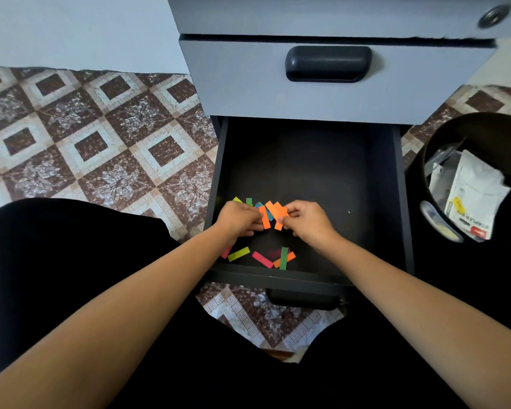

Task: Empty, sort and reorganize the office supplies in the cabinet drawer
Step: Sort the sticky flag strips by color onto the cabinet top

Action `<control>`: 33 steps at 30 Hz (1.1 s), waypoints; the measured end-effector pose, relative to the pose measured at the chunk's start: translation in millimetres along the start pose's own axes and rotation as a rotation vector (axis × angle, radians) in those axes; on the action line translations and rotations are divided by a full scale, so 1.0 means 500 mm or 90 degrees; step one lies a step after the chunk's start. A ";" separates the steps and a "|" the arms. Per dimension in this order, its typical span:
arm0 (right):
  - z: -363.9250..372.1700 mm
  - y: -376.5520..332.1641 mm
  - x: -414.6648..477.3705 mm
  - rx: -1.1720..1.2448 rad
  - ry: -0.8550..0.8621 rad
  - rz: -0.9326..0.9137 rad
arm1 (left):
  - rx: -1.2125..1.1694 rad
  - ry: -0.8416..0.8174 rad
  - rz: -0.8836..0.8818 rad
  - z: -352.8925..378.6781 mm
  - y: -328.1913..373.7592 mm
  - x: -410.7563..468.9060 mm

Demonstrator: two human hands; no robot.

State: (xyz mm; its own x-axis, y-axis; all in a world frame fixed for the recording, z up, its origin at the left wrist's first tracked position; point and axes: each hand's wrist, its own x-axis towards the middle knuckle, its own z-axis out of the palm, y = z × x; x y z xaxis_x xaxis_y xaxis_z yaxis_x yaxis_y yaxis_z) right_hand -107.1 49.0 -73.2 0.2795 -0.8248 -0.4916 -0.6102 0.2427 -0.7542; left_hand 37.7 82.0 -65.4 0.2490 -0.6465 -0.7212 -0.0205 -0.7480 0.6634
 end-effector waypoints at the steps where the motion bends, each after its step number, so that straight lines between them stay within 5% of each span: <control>1: 0.000 -0.002 -0.004 0.032 -0.012 0.003 | -0.029 -0.017 0.006 0.002 0.002 -0.002; 20: 0.006 0.012 -0.007 0.057 -0.033 0.005 | -0.118 -0.117 -0.020 0.023 0.001 -0.012; 33: 0.010 0.019 0.002 0.025 0.056 -0.024 | -0.171 -0.090 -0.051 0.038 -0.004 -0.011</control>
State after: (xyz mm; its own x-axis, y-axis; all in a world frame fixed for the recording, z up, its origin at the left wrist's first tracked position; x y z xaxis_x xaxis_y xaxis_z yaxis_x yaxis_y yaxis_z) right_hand -108.9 53.0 -83.0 0.2342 -0.8749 -0.4239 -0.5707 0.2292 -0.7885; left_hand 17.8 84.2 -66.6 0.1025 -0.6152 -0.7817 0.2551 -0.7433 0.6184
